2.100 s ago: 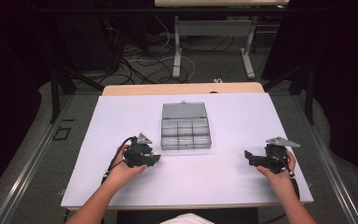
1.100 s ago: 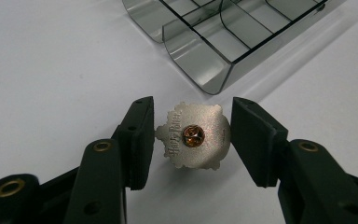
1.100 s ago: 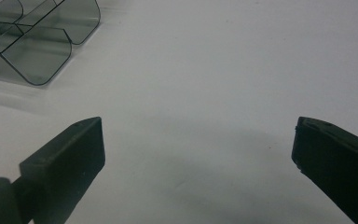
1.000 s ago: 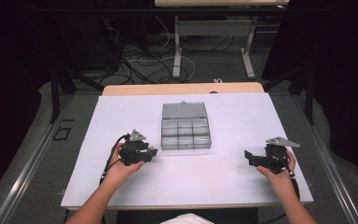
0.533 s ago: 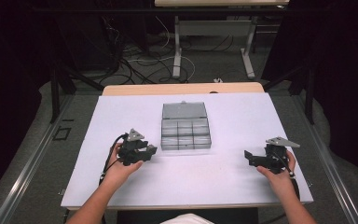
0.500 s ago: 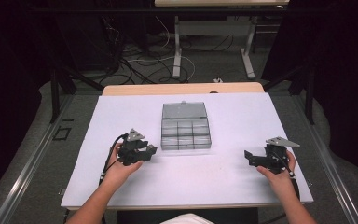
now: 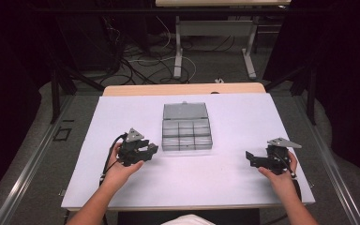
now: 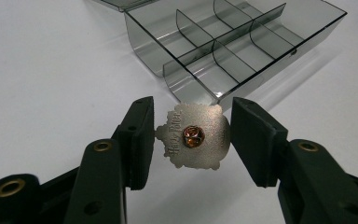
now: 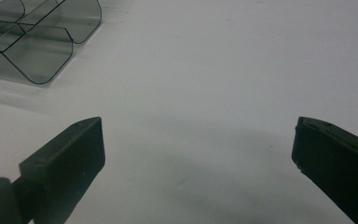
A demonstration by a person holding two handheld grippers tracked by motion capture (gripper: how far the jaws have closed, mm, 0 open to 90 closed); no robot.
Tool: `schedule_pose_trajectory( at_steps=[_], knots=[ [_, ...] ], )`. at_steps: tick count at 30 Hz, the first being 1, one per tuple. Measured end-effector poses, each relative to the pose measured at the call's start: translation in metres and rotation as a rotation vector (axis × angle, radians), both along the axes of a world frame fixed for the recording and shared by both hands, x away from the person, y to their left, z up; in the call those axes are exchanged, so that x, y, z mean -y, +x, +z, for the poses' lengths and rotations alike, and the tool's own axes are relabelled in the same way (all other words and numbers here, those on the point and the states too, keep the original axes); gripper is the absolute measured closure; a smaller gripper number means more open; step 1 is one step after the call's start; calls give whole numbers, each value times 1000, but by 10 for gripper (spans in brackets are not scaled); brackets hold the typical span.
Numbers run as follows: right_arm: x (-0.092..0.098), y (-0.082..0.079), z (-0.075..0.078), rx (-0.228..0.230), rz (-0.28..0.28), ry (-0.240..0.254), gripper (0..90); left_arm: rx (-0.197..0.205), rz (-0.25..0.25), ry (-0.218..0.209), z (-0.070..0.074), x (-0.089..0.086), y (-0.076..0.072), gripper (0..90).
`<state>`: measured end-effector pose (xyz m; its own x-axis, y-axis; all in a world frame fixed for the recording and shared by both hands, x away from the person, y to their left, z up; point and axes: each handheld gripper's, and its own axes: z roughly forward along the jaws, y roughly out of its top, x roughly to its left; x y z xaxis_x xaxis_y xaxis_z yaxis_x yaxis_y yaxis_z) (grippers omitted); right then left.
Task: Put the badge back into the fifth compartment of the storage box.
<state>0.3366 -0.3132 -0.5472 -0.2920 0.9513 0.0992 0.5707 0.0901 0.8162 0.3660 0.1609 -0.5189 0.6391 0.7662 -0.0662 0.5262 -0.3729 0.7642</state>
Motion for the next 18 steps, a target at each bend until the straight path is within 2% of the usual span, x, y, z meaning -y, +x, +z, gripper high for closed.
schedule_pose_trajectory(
  at_steps=[10, 18],
  knots=[
    [0, 0, -1, 2, 2, -4, 23, 21, -5, -22, 6, 4, -5, 509],
    [0, 0, -1, 1, 2, -1, 23, 16, -14, -31, 12, 7, -8, 509]
  ],
)
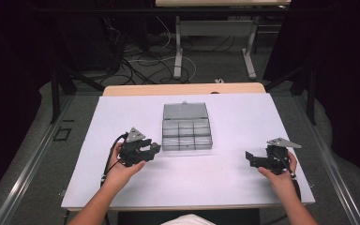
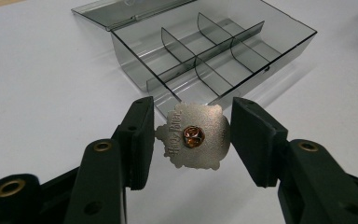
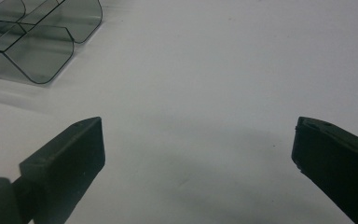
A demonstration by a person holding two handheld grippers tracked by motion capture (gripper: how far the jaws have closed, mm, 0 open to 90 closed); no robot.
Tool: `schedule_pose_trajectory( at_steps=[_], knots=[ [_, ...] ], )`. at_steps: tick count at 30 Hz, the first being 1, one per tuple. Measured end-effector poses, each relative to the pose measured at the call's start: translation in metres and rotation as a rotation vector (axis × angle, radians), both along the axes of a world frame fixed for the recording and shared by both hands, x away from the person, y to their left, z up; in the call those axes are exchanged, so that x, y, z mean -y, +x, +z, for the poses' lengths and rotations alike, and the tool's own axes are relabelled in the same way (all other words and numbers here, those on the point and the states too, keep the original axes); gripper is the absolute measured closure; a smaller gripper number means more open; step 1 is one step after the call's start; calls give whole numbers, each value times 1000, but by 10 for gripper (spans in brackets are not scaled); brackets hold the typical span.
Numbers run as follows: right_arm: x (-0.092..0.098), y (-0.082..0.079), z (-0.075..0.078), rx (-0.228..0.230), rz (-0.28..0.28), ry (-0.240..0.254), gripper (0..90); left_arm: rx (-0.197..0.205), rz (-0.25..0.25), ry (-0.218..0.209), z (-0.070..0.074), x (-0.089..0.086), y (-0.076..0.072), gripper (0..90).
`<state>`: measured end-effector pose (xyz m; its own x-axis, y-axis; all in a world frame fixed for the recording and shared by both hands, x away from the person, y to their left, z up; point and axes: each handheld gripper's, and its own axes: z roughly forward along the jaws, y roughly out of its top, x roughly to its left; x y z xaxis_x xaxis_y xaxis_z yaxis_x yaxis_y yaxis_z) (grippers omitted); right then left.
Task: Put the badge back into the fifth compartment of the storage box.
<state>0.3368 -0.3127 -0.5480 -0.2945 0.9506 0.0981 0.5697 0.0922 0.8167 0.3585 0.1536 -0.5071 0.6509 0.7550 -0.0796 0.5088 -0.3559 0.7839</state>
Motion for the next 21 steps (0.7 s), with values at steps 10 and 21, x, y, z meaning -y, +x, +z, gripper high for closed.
schedule_pose_trajectory(
  at_steps=[10, 21],
  knots=[
    [-1, 1, -1, -2, 6, -6, 23, 10, -10, 9, 8, 4, 3, 509],
    [-1, 0, 0, -2, -5, 1, 23, 11, -16, 7, 24, 9, 8, 509]
  ],
)
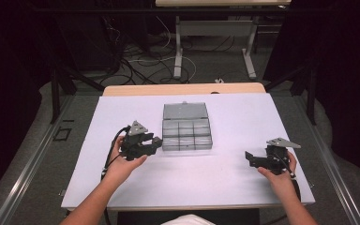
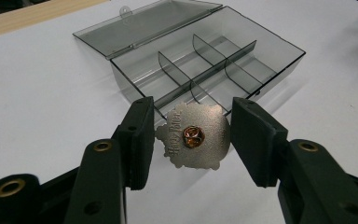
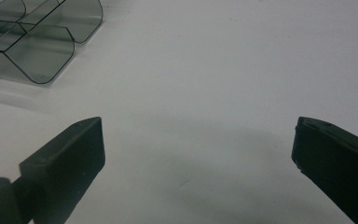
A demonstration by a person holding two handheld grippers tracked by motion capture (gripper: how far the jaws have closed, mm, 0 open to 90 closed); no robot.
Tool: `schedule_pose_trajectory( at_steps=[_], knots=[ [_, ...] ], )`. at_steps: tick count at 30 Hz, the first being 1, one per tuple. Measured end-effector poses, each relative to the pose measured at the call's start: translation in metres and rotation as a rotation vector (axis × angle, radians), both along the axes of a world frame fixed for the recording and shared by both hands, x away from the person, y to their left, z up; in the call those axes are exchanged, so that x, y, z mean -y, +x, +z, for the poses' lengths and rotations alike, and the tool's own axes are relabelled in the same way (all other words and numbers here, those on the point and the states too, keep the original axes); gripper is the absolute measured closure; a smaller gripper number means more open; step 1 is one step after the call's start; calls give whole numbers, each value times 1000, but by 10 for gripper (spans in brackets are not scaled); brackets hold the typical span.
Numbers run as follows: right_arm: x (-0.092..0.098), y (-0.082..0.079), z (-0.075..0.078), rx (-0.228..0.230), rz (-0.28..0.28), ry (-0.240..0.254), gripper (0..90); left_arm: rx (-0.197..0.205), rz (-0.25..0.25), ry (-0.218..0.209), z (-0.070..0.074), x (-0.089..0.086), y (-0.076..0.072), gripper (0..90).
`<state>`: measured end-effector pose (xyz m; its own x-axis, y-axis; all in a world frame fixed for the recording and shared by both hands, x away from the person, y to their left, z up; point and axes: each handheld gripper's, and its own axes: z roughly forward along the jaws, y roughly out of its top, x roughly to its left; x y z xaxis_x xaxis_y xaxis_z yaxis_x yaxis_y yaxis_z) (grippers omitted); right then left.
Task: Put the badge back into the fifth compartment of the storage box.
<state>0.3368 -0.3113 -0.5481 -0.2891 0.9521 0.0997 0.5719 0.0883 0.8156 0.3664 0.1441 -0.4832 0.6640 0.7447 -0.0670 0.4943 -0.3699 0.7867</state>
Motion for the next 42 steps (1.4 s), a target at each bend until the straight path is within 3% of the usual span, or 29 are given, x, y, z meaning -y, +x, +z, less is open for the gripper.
schedule_pose_trajectory(
  at_steps=[24, 42],
  knots=[
    [0, 0, 0, -2, 0, 2, 23, 1, -11, -24, 15, 22, 9, 509],
    [1, 0, 0, 0, 3, -1, 24, -6, -17, -50, 12, 42, 19, 509]
  ],
)
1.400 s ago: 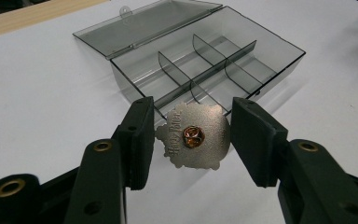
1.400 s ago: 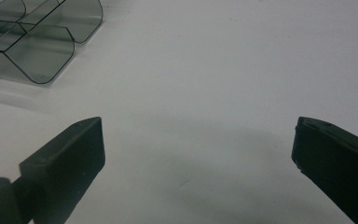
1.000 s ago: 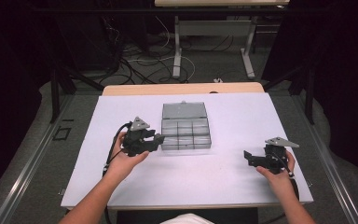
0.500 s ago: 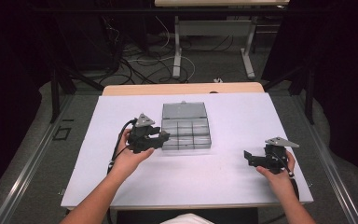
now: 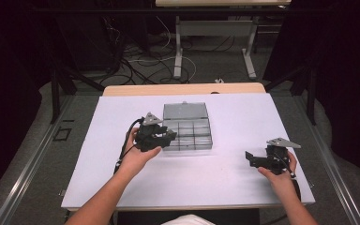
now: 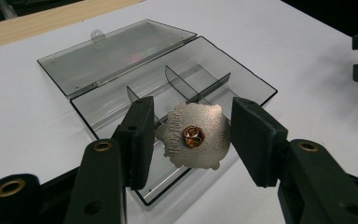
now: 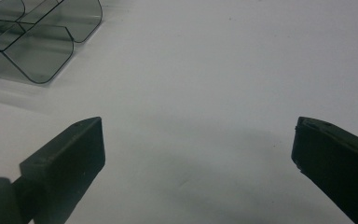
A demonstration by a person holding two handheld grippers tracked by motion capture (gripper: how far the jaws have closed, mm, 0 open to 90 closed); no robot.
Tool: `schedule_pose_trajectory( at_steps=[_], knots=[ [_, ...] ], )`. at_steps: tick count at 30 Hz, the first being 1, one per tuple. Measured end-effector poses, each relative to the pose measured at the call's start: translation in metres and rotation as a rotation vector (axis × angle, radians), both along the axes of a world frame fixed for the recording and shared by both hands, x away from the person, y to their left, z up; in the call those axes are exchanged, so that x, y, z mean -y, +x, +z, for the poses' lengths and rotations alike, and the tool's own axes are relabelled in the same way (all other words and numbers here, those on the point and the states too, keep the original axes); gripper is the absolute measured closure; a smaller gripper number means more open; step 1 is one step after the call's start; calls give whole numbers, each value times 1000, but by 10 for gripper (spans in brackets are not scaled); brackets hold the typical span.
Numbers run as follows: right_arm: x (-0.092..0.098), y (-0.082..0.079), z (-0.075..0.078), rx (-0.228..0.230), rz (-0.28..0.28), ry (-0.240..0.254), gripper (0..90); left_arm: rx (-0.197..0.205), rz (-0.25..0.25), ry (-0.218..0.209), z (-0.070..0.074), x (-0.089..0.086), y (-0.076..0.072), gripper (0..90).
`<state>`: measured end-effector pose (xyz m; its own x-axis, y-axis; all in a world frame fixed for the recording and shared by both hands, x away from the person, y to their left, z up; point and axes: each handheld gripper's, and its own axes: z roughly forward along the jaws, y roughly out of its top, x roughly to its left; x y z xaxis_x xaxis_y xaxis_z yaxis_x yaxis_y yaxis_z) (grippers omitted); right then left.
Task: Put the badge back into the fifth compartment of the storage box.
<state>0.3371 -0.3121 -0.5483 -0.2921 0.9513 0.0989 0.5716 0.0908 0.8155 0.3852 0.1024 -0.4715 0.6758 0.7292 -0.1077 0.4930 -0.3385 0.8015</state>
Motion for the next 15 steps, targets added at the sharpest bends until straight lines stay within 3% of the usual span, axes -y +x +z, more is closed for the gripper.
schedule_pose_trajectory(
  at_steps=[15],
  knots=[
    [0, 0, 0, 1, 2, -1, 24, -16, -2, -5, -6, 15, 8, 509]
  ],
)
